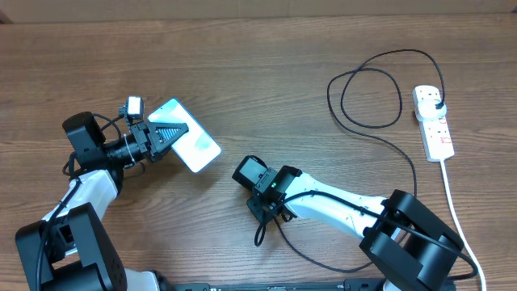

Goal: Plug charger to phone and switch on socket

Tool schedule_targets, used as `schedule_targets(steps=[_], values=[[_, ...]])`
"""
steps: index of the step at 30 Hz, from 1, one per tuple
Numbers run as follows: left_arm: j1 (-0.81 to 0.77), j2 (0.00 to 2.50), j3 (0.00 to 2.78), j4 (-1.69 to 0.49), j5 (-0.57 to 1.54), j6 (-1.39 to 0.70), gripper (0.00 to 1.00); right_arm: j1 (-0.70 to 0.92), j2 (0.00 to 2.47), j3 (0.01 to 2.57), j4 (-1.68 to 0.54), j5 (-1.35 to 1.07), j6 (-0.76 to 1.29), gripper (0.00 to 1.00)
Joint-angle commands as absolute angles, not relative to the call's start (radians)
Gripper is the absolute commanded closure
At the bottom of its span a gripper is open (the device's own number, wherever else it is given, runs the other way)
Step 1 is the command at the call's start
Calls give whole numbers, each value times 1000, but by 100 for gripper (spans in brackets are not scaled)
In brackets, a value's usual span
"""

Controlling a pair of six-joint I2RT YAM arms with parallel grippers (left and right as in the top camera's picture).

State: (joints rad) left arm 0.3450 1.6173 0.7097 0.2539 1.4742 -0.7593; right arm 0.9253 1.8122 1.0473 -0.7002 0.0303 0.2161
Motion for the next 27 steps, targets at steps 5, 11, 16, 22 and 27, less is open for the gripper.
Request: schedule_targets(steps=[5, 11, 16, 22, 27], values=[[348, 1615, 728, 258, 1546, -767, 96, 928, 1827, 1069, -696, -17, 153, 57], [348, 1615, 728, 258, 1547, -767, 96, 928, 1827, 1069, -702, -25, 148, 87], [348, 1615, 728, 258, 1546, -762, 96, 927, 1826, 1087, -717, -25, 148, 96], [348, 1615, 728, 258, 1546, -763, 96, 927, 1792, 1133, -766, -43, 149, 96], [338, 1615, 728, 258, 1552, -763, 96, 927, 1642, 1161, -830, -165, 149, 96]])
